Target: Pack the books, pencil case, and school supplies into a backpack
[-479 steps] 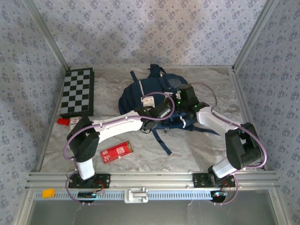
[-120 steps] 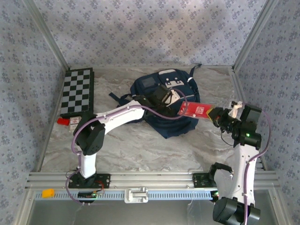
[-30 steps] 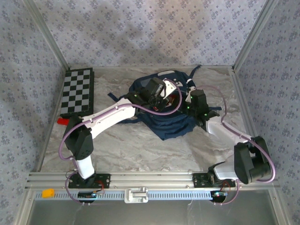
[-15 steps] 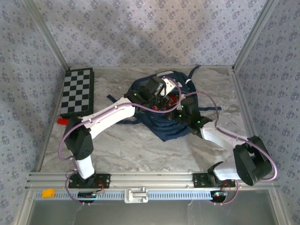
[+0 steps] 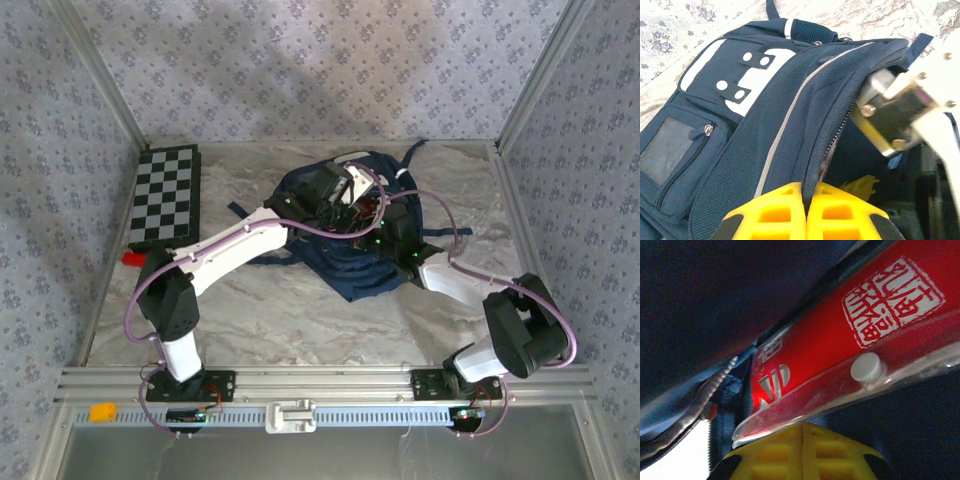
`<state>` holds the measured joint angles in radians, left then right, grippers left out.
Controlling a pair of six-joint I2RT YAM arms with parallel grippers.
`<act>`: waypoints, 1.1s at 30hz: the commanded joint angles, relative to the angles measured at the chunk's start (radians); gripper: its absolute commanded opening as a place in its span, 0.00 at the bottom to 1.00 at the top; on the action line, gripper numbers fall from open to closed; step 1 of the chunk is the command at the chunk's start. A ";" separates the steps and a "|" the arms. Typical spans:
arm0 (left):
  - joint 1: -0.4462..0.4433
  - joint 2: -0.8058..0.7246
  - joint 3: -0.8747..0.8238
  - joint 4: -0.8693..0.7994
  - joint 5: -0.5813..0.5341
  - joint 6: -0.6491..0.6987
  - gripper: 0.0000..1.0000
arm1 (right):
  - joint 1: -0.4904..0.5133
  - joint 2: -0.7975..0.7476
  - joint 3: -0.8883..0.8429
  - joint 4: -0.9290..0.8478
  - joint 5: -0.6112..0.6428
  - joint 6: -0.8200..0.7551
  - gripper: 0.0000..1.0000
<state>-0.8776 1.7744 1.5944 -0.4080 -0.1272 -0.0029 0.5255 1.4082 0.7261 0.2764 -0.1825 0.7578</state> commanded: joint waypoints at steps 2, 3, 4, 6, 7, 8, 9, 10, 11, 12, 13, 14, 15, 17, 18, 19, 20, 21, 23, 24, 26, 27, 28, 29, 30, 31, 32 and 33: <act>0.007 -0.021 0.057 0.001 0.027 -0.057 0.00 | -0.039 -0.215 -0.044 -0.149 0.014 -0.058 0.12; 0.008 -0.021 0.056 -0.004 0.032 -0.066 0.00 | -0.052 -0.269 -0.054 -0.205 0.022 -0.063 0.15; 0.007 -0.024 0.054 -0.010 0.040 -0.077 0.00 | -0.068 -0.323 -0.058 -0.284 0.034 -0.067 0.18; 0.007 -0.031 0.044 -0.024 0.076 -0.091 0.07 | -0.120 -0.407 -0.048 -0.451 0.036 -0.070 0.20; 0.007 -0.037 0.039 -0.034 0.086 -0.100 0.13 | -0.156 -0.445 -0.043 -0.525 0.026 -0.076 0.20; 0.008 -0.046 0.030 -0.043 0.094 -0.117 0.19 | -0.192 -0.487 -0.045 -0.579 0.002 -0.082 0.22; 0.012 -0.057 0.021 -0.050 0.101 -0.135 0.24 | -0.223 -0.517 -0.048 -0.620 -0.017 -0.087 0.24; 0.018 -0.077 0.004 -0.052 0.120 -0.158 0.30 | -0.259 -0.547 -0.049 -0.653 -0.037 -0.089 0.26; 0.026 -0.100 -0.020 -0.041 0.150 -0.181 0.35 | -0.290 -0.567 -0.051 -0.681 -0.064 -0.091 0.28; 0.037 -0.129 -0.047 -0.024 0.182 -0.207 0.39 | -0.318 -0.577 -0.050 -0.704 -0.091 -0.089 0.29; 0.048 -0.152 -0.079 -0.004 0.211 -0.232 0.42 | -0.340 -0.577 -0.049 -0.711 -0.116 -0.085 0.30; 0.065 -0.182 -0.112 0.018 0.236 -0.265 0.45 | -0.356 -0.567 -0.044 -0.717 -0.137 -0.079 0.32; 0.084 -0.208 -0.147 0.039 0.252 -0.305 0.48 | -0.365 -0.552 -0.042 -0.713 -0.172 -0.072 0.32; 0.134 -0.245 -0.204 0.062 0.279 -0.383 0.52 | -0.356 -0.515 -0.037 -0.674 -0.225 -0.059 0.33; 0.164 -0.258 -0.224 0.067 0.298 -0.422 0.54 | -0.337 -0.494 -0.029 -0.656 -0.242 -0.055 0.34; 0.192 -0.268 -0.245 0.075 0.315 -0.457 0.56 | -0.312 -0.470 -0.016 -0.647 -0.239 -0.054 0.35; 0.225 -0.274 -0.271 0.087 0.332 -0.505 0.57 | -0.280 -0.446 0.003 -0.645 -0.222 -0.051 0.36; 0.254 -0.275 -0.295 0.103 0.347 -0.547 0.59 | -0.251 -0.423 0.023 -0.647 -0.204 -0.051 0.37; 0.306 -0.262 -0.325 0.129 0.383 -0.625 0.62 | -0.187 -0.371 0.068 -0.654 -0.167 -0.052 0.38; 0.331 -0.245 -0.337 0.144 0.410 -0.665 0.63 | -0.155 -0.344 0.089 -0.653 -0.149 -0.055 0.39; 0.370 -0.206 -0.349 0.184 0.458 -0.731 0.65 | -0.105 -0.300 0.108 -0.632 -0.122 -0.047 0.41; 0.385 -0.181 -0.349 0.208 0.483 -0.761 0.65 | -0.088 -0.276 0.111 -0.613 -0.119 -0.040 0.41; 0.394 -0.159 -0.346 0.229 0.505 -0.779 0.65 | -0.080 -0.257 0.114 -0.599 -0.116 -0.029 0.42; 0.400 -0.133 -0.335 0.244 0.525 -0.800 0.66 | -0.067 -0.234 0.119 -0.587 -0.114 -0.017 0.42; 0.403 -0.109 -0.321 0.248 0.532 -0.810 0.66 | -0.058 -0.214 0.123 -0.572 -0.111 -0.012 0.43; 0.404 -0.088 -0.309 0.247 0.532 -0.824 0.67 | -0.050 -0.200 0.126 -0.565 -0.103 -0.008 0.43; 0.405 -0.065 -0.300 0.257 0.538 -0.838 0.68 | -0.041 -0.186 0.129 -0.557 -0.086 -0.005 0.43; 0.405 -0.048 -0.296 0.283 0.550 -0.850 0.68 | -0.034 -0.172 0.132 -0.549 -0.077 -0.004 0.44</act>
<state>-0.4728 1.6928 1.2518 -0.2058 0.3431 -0.7631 0.4755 1.2087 0.8265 -0.3019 -0.3073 0.7261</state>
